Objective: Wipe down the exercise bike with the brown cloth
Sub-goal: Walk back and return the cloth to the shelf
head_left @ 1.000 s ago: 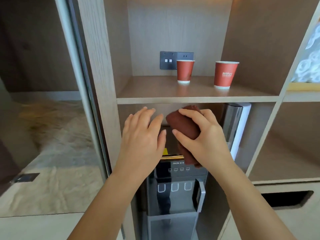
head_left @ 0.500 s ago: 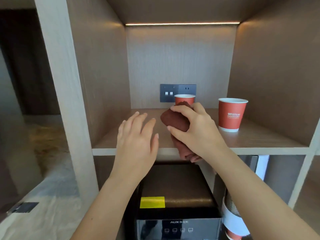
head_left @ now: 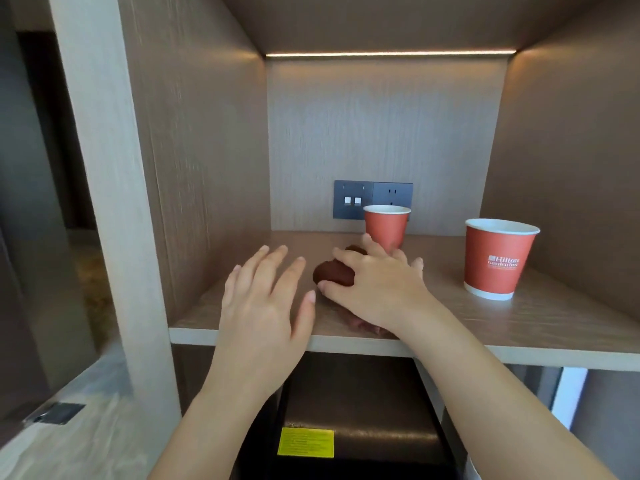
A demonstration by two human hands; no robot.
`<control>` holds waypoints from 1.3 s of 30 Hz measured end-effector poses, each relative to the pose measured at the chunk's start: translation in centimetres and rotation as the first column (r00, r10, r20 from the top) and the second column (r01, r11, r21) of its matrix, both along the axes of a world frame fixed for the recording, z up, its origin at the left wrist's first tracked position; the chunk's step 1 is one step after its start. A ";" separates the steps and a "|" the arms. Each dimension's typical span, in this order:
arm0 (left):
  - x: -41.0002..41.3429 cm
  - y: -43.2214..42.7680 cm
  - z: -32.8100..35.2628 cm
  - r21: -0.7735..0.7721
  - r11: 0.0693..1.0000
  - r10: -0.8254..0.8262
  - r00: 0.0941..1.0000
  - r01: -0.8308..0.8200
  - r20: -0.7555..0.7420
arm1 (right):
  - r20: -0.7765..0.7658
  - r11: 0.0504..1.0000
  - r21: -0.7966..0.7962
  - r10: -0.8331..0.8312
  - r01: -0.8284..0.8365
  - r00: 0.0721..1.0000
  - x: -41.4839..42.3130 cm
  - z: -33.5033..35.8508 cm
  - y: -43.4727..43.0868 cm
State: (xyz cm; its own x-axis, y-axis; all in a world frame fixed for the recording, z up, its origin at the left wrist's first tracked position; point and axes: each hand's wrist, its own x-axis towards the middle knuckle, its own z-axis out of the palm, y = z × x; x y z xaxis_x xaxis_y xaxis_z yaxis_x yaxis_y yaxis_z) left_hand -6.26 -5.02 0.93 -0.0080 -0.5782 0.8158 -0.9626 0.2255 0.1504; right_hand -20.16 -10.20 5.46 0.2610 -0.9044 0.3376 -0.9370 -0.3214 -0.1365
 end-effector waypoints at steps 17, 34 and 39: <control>1.7 0.4 -0.8 0.027 0.999 -0.037 0.993 0.034 0.113 | 0.371 0.944 0.173 0.203 -0.282 0.906 -5.0 -0.4 3.5; 7.9 3.5 -0.7 -0.230 0.966 0.142 0.987 -0.121 0.078 | 0.259 0.892 0.276 0.288 -0.357 0.922 3.0 0.1 2.1; 9.0 3.7 -0.8 -0.161 0.975 0.168 0.983 -0.154 0.077 | 0.151 0.914 0.235 0.303 -0.332 0.941 4.9 -0.9 1.6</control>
